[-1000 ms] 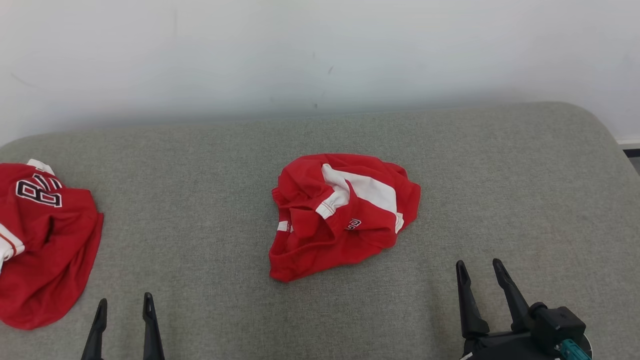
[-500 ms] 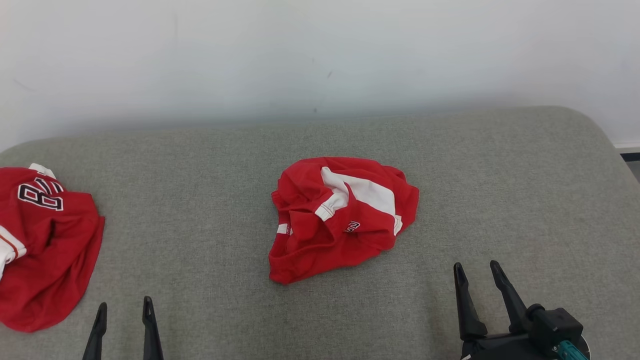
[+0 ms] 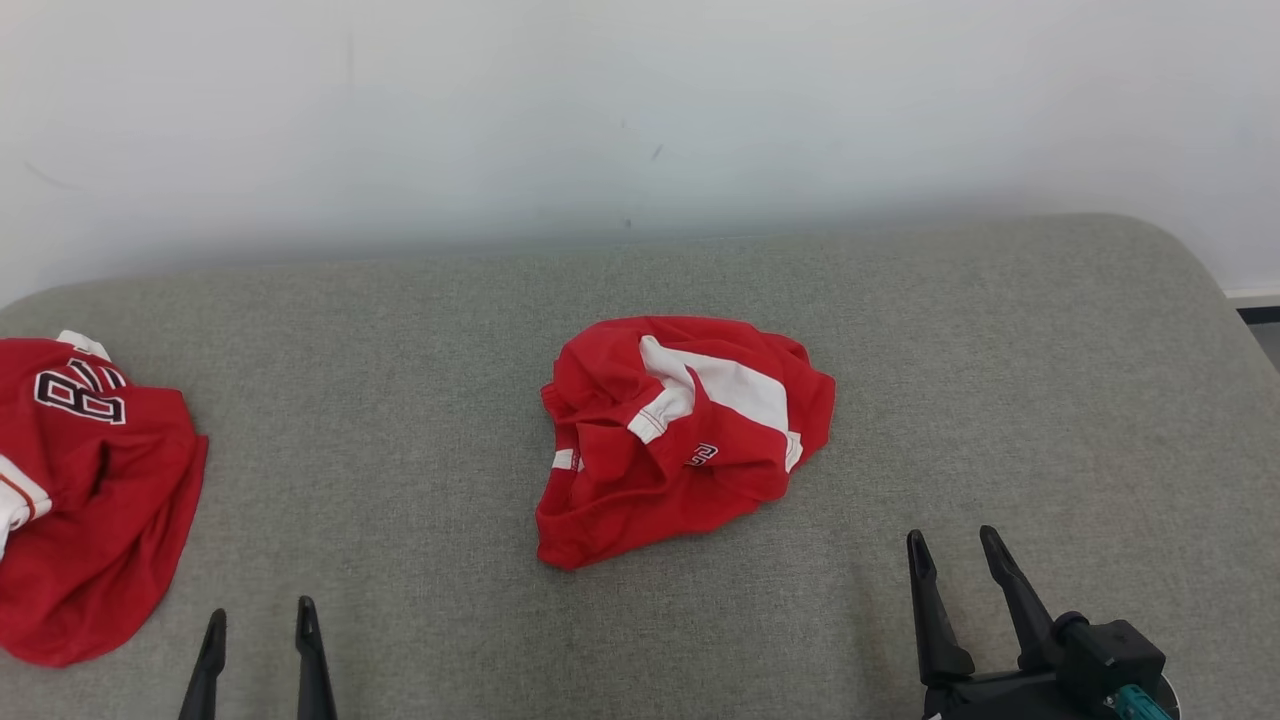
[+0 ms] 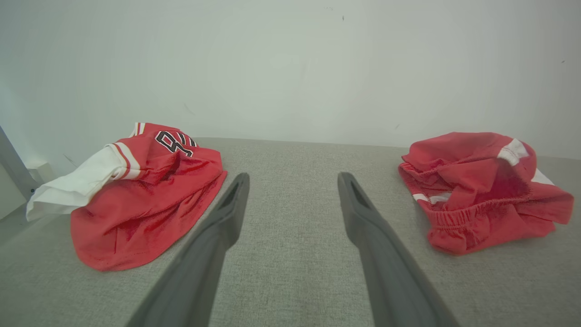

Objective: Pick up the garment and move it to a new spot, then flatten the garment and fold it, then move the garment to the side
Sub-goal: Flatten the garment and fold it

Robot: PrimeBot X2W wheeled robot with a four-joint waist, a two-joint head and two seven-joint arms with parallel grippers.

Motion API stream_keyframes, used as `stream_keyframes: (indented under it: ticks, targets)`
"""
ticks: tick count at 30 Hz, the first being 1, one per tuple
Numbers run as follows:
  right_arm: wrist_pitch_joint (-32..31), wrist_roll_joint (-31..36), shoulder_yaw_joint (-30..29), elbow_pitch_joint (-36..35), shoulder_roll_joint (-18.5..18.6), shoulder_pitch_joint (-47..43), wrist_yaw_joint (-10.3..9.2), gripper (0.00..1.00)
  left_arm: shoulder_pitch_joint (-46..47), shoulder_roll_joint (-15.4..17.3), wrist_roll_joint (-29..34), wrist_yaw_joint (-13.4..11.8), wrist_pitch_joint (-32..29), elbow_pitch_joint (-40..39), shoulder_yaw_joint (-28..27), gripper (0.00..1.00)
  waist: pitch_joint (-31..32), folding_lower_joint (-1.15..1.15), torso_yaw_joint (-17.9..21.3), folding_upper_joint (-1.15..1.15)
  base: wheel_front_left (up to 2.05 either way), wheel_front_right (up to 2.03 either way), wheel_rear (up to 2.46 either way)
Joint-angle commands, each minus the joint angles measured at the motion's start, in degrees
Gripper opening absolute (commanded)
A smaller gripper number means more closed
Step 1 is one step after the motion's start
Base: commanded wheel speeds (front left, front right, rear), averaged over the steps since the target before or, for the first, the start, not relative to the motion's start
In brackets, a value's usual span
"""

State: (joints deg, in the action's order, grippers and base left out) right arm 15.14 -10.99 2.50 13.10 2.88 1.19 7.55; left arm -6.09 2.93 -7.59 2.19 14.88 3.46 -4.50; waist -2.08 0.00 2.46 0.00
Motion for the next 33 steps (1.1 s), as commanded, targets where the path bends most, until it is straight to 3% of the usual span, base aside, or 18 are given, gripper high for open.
stream_keyframes:
  ticks: [1,15,33]
  targets:
    - [0.13,-0.15,0.07,-0.02,-0.03,-0.06,-0.12,1.00,0.23,-0.07,-0.64,-0.11,0.35,0.31,0.21,1.00,-0.09,0.00,-0.01,0.00,0.00,0.00,0.00]
    - [0.12,-1.40,1.23,-0.38,-0.03,2.42,-0.12,1.00,15.80,-0.06,-2.39,4.54,0.35,10.58,9.46,1.00,-3.12,0.00,2.37,0.00,0.00,0.00,0.00]
    - [0.12,-4.67,1.19,-0.46,-0.05,4.77,-0.12,1.00,26.67,0.08,-6.74,5.23,0.28,22.46,19.24,1.00,-8.60,0.00,11.54,0.00,0.00,0.00,0.00]
